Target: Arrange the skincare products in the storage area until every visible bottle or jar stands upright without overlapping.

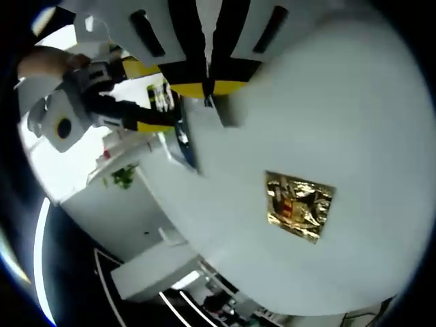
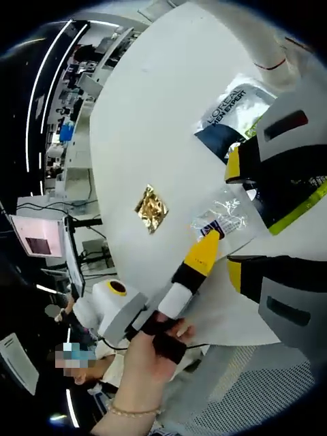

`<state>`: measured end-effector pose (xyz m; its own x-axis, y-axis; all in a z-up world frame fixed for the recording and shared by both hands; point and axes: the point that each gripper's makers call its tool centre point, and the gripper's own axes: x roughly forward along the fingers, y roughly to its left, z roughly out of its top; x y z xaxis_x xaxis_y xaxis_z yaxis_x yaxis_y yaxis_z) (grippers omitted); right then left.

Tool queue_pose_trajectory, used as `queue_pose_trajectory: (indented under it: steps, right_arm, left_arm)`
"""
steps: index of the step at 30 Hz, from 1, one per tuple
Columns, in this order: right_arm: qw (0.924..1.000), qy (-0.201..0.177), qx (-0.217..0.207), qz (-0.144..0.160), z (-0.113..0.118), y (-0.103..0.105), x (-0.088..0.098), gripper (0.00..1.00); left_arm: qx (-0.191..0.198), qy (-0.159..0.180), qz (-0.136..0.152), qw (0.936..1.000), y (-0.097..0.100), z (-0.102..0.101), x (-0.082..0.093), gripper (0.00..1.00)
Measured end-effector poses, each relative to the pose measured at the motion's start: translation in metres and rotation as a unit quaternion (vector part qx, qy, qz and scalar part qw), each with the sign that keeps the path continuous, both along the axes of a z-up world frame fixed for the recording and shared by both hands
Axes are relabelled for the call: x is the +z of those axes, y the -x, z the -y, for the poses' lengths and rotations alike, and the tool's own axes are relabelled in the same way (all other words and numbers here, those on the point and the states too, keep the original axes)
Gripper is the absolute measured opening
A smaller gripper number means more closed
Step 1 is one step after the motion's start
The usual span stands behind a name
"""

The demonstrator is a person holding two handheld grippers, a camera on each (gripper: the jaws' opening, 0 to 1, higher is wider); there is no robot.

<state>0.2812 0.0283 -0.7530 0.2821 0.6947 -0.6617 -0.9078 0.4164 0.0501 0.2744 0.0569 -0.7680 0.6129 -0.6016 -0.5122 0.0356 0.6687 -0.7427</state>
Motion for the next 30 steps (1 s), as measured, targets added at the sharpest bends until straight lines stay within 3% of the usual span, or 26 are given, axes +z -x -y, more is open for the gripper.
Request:
queue_pose_trajectory:
  steps: [6, 12, 23, 30]
  right_arm:
    - [0.9997, 0.008, 0.021, -0.003, -0.010, 0.003, -0.008, 0.37]
    - [0.9998, 0.013, 0.013, -0.007, -0.010, 0.001, -0.012, 0.36]
    - [0.9995, 0.009, 0.022, 0.022, -0.009, 0.002, -0.013, 0.34]
    - [0.9993, 0.007, 0.027, 0.024, -0.009, 0.002, -0.011, 0.34]
  left_arm:
    - [-0.001, -0.001, 0.002, 1.0000, -0.002, -0.003, -0.002, 0.01]
    - [-0.003, -0.001, 0.002, 1.0000, -0.002, -0.003, -0.003, 0.01]
    - [-0.011, -0.014, 0.007, 0.9998, -0.004, -0.004, -0.004, 0.01]
    - [-0.027, -0.028, 0.008, 0.9992, 0.000, -0.003, -0.003, 0.00]
